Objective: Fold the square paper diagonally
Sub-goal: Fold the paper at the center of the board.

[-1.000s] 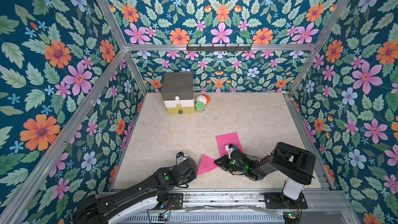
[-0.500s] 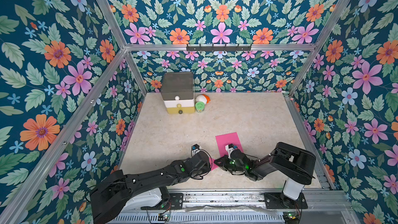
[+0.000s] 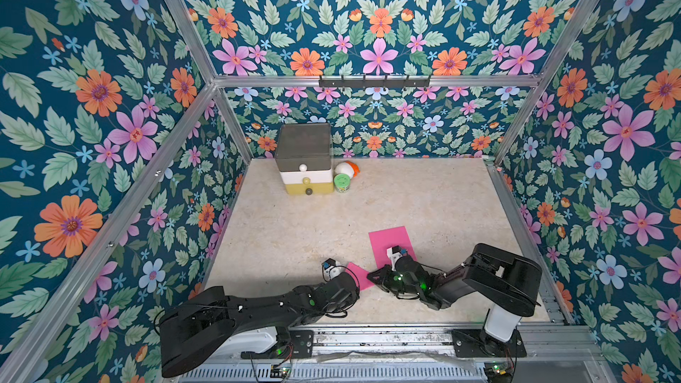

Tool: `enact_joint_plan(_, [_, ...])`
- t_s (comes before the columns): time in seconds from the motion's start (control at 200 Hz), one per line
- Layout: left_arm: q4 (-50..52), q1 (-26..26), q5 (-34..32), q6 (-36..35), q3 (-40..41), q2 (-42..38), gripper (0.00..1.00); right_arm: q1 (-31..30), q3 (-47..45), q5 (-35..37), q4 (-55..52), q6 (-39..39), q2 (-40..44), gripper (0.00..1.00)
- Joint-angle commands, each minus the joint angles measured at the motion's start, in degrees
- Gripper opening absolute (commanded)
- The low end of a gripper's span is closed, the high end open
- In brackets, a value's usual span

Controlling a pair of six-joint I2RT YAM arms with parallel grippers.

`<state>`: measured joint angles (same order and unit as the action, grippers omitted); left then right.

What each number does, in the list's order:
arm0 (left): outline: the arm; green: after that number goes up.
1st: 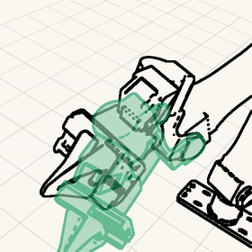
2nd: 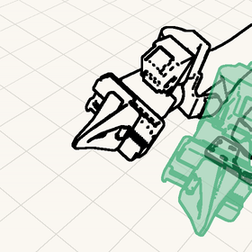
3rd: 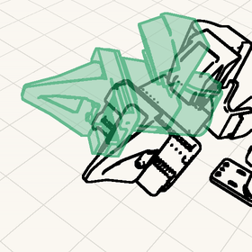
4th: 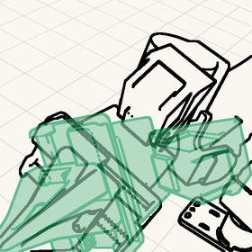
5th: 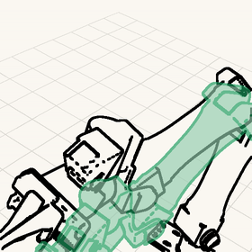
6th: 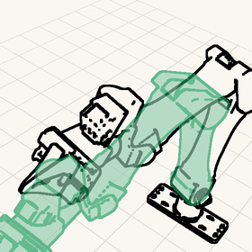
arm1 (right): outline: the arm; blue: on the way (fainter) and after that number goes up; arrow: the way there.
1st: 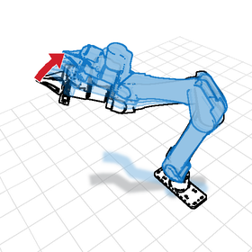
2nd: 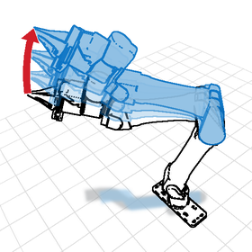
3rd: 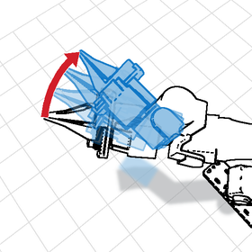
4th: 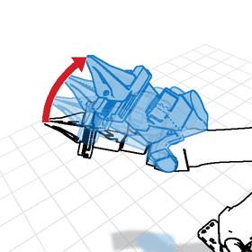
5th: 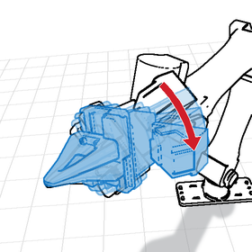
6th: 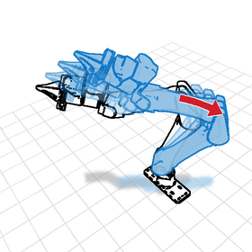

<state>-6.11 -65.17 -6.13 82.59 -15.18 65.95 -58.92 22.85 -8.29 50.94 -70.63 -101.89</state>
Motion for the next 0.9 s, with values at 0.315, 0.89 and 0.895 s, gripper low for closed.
enact_joint_plan(0.315, [22.4, 0.1, -3.6, 9.2, 6.2, -15.0, 0.0, 0.3, -0.9, 2.5, -12.1, -0.2, -0.9, 0.0])
enact_joint_plan(0.89, [52.4, 0.2, -10.6, 14.1, 4.2, -34.0, 0.0, 0.6, -1.5, 2.4, -11.1, -0.5, -0.7, 0.0])
enact_joint_plan(0.895, [52.6, 0.3, -10.7, 14.1, 4.1, -34.1, 0.0, 0.6, -1.5, 2.4, -11.1, -0.5, -0.7, 0.0])
